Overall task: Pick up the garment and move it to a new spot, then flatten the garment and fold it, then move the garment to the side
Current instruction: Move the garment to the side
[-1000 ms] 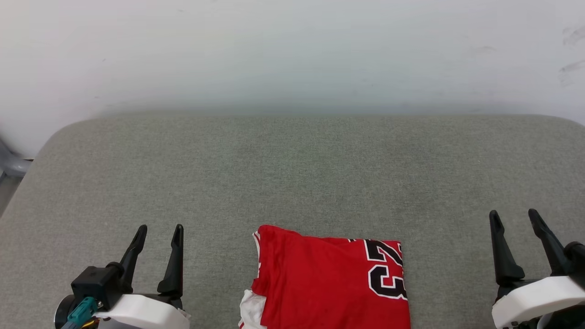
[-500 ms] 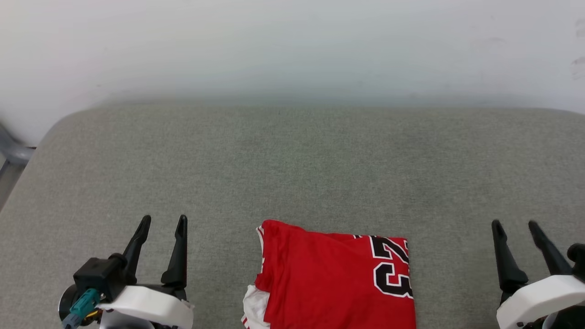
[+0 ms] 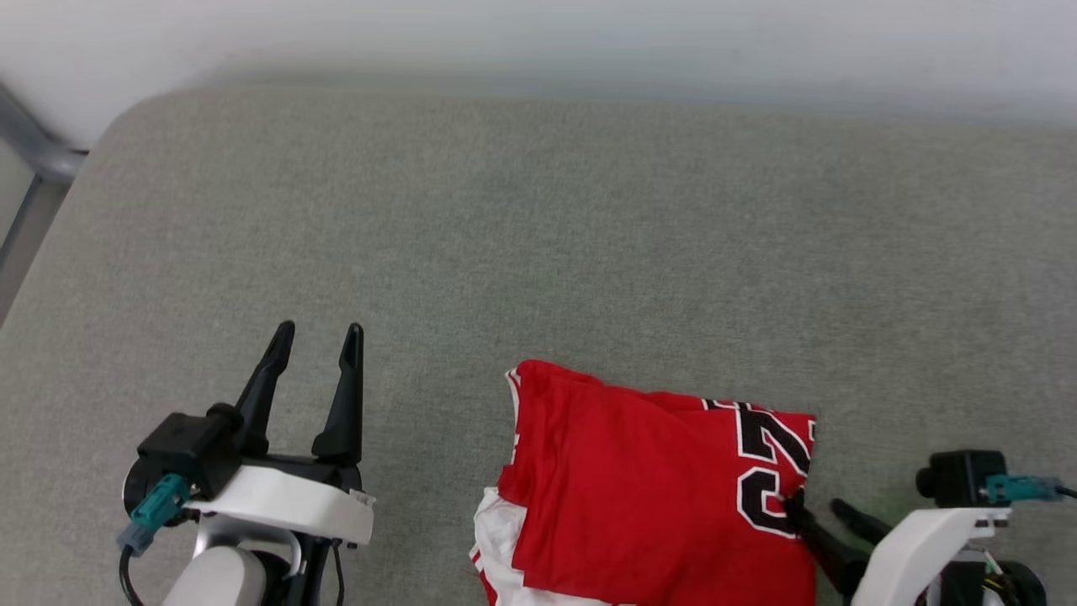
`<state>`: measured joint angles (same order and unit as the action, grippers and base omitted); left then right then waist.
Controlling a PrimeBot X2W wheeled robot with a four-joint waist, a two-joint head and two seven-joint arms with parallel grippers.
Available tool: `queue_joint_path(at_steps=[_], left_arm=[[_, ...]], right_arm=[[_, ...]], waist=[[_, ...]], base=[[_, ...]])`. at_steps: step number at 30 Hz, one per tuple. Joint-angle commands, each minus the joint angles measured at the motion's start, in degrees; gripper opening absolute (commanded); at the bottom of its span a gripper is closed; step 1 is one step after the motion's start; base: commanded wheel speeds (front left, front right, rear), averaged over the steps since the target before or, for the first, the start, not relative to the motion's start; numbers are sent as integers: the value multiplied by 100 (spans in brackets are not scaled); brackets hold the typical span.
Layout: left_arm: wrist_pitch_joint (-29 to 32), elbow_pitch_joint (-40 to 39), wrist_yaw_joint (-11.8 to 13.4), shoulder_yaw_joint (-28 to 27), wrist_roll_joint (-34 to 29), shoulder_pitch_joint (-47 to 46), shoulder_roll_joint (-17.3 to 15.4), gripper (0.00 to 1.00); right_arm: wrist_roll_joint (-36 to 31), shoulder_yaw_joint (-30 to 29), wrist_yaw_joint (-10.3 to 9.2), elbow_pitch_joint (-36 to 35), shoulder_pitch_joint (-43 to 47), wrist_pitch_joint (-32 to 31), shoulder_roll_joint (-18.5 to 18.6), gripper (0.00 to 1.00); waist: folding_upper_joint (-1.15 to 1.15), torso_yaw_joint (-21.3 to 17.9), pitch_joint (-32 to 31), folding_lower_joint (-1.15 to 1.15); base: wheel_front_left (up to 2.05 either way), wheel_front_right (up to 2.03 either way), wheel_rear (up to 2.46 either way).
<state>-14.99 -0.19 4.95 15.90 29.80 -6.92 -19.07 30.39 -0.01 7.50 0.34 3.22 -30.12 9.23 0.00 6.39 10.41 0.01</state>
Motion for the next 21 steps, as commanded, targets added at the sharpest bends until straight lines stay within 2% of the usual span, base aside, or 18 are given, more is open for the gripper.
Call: queue_joint_path(at_steps=[1, 8, 9, 11, 17, 21], left_arm=[[-26, 39, -73, -65, -63, -131, 61, 100], [-26, 208, -323, -240, -213, -291, 268, 100], [-26, 234, -348, -266, -237, -294, 287, 100], [-26, 287, -401, -306, -290, -289, 321, 100], [-26, 430, -483, -424, -434, -146, 352, 100], [-26, 451, -430, -490, -515, 10, 309, 100]], right_arm=[[180, 127, -3, 35, -136, -72, 10, 100], [830, 527, -7, 603, -269, -462, -109, 100], [907, 549, -7, 686, -293, -489, -148, 84], [962, 629, -7, 782, -338, -513, -160, 0], [879, 754, -7, 716, -505, -311, 64, 0], [637, 745, -6, 633, -499, -320, 270, 0]], waist=[[0, 160, 243, -1], [0, 274, 456, -1], [0, 278, 463, -1], [0, 274, 445, -1], [0, 112, 145, -1], [0, -142, -160, -1]], base=[[0, 0, 0], [0, 0, 0], [0, 0, 0], [0, 0, 0], [0, 0, 0], [0, 0, 0]])
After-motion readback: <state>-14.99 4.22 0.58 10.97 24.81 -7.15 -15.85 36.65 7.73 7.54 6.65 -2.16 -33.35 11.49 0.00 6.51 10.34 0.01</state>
